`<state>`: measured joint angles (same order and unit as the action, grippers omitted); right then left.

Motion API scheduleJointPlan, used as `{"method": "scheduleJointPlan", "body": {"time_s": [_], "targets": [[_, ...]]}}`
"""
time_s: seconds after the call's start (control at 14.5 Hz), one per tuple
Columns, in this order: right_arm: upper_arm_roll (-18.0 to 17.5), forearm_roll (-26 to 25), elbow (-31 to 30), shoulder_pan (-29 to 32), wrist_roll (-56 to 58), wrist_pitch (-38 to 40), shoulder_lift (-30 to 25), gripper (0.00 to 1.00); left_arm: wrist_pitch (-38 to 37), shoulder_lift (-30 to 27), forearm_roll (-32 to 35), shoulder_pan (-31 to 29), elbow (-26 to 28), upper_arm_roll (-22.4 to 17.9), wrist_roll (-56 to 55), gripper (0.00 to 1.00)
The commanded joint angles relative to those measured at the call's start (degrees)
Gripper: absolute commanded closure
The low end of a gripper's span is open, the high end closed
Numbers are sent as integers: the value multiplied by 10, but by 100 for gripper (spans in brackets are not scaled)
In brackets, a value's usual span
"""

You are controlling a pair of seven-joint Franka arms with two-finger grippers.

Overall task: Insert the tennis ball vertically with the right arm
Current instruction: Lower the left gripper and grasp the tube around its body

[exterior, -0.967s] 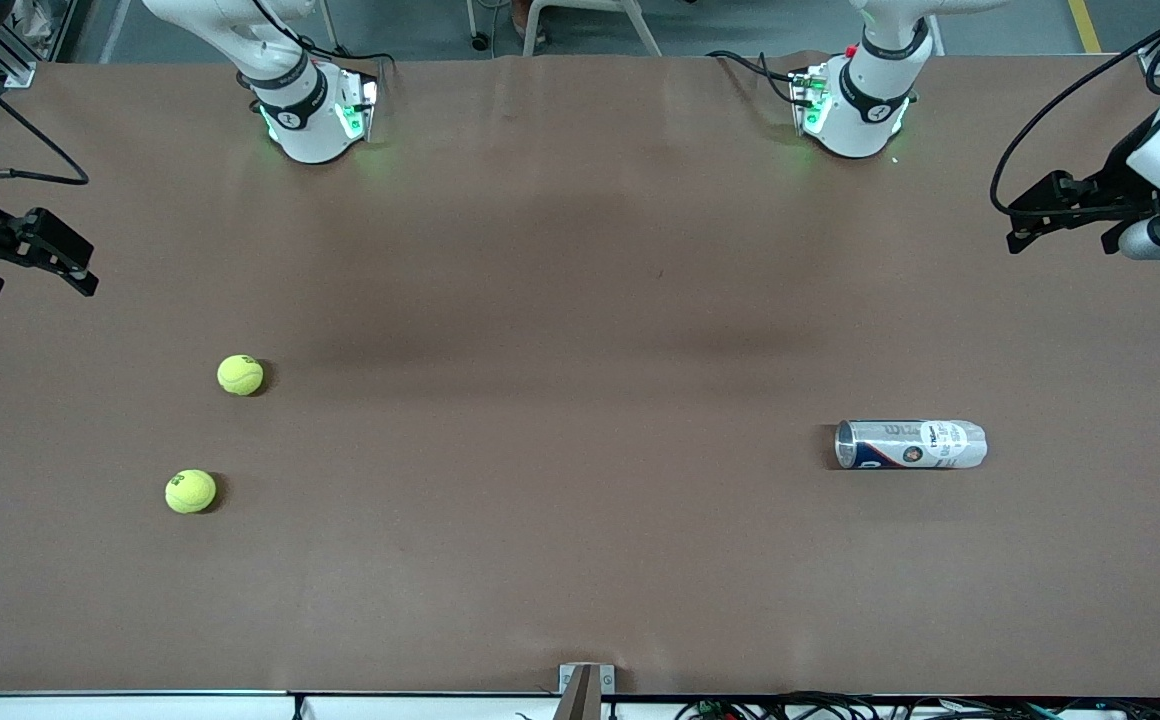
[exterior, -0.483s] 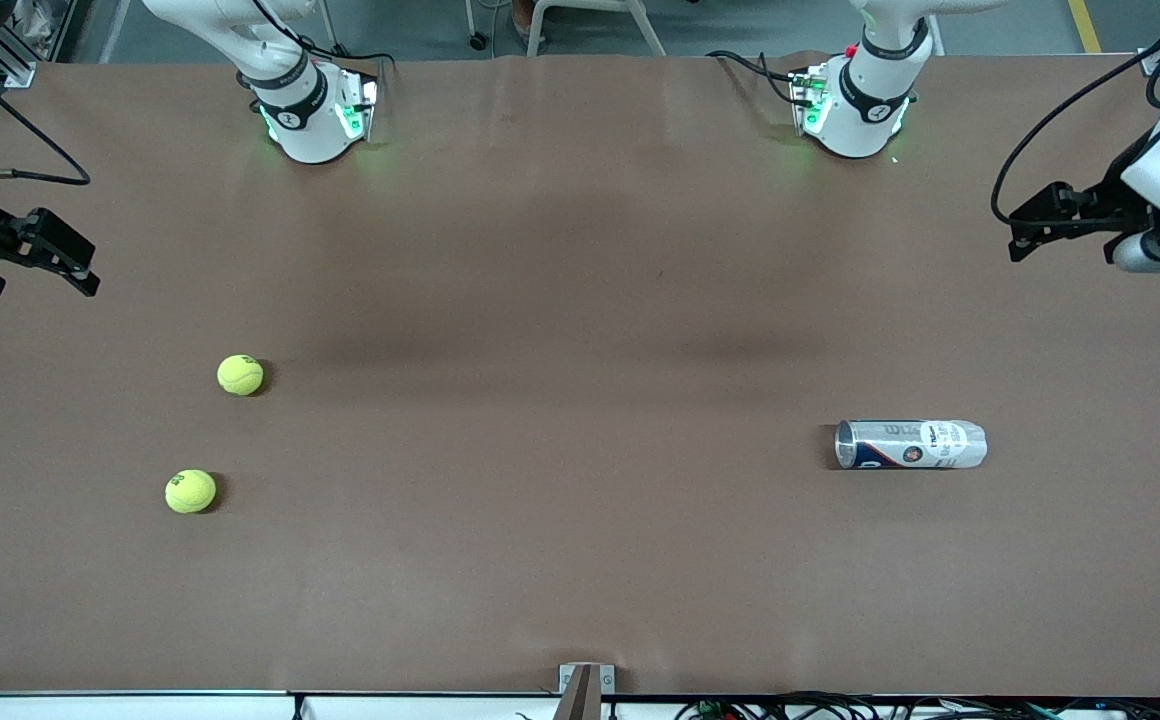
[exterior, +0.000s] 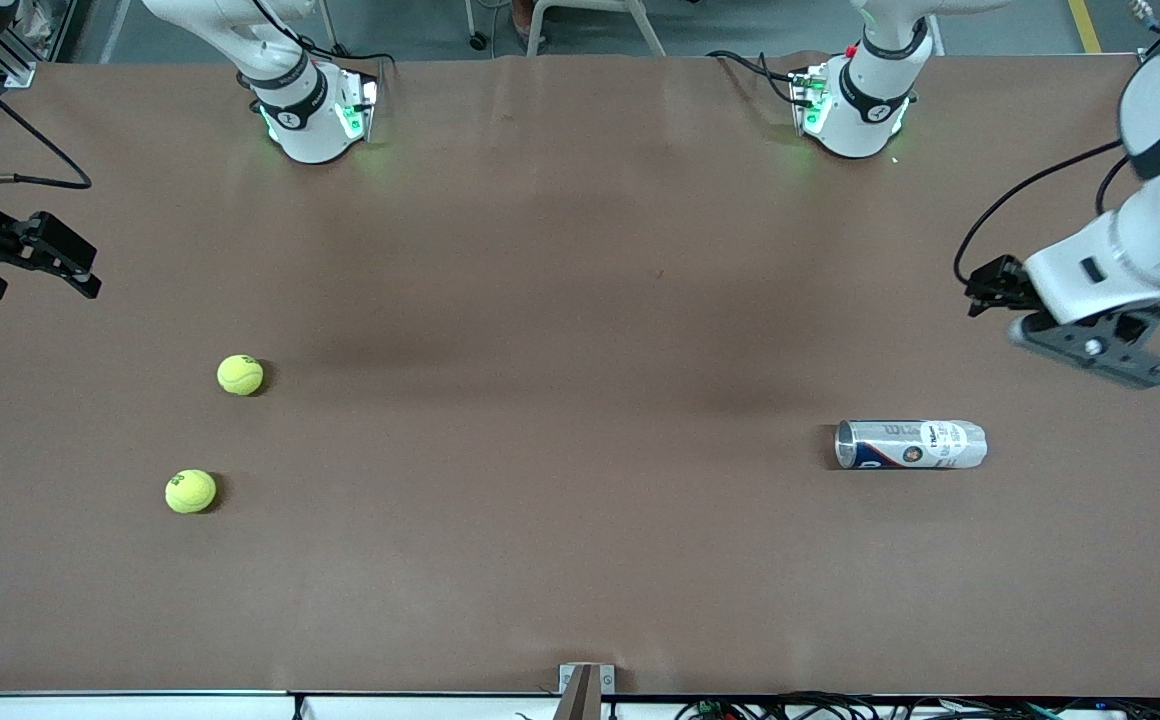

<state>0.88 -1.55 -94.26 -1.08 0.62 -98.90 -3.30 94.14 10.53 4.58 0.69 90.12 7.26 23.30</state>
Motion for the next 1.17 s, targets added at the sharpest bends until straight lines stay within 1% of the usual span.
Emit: {"method": "scheduleJointPlan", "body": {"time_s": [0.0, 0.14, 0.35, 0.55, 0.62, 0.83, 0.97, 1.1], "targets": [[1, -6, -3, 0, -5, -1, -3, 0, 8, 40, 35, 4, -14, 1, 92, 0], [1, -6, -3, 0, -5, 0, -3, 0, 14, 60, 94, 19, -13, 1, 142, 0], [3, -12, -5, 3, -4, 4, 13, 0, 16, 92, 127, 19, -13, 1, 210, 0], [5, -14, -6, 24, -4, 1, 16, 0, 28, 127, 185, 22, -12, 2, 277, 0], [5, -14, -6, 29, -4, -1, 21, 0, 30, 140, 191, 21, -12, 2, 301, 0], [5, -11, -8, 45, -3, 2, 22, 0, 32, 170, 196, 26, -3, 2, 326, 0], [4, -12, -8, 42, -2, 1, 23, 0, 62, 174, 248, 54, 25, 4, 321, 0], [4, -12, -7, 40, -2, 0, 23, 0, 92, 180, 265, 54, 42, 4, 323, 0]]}}
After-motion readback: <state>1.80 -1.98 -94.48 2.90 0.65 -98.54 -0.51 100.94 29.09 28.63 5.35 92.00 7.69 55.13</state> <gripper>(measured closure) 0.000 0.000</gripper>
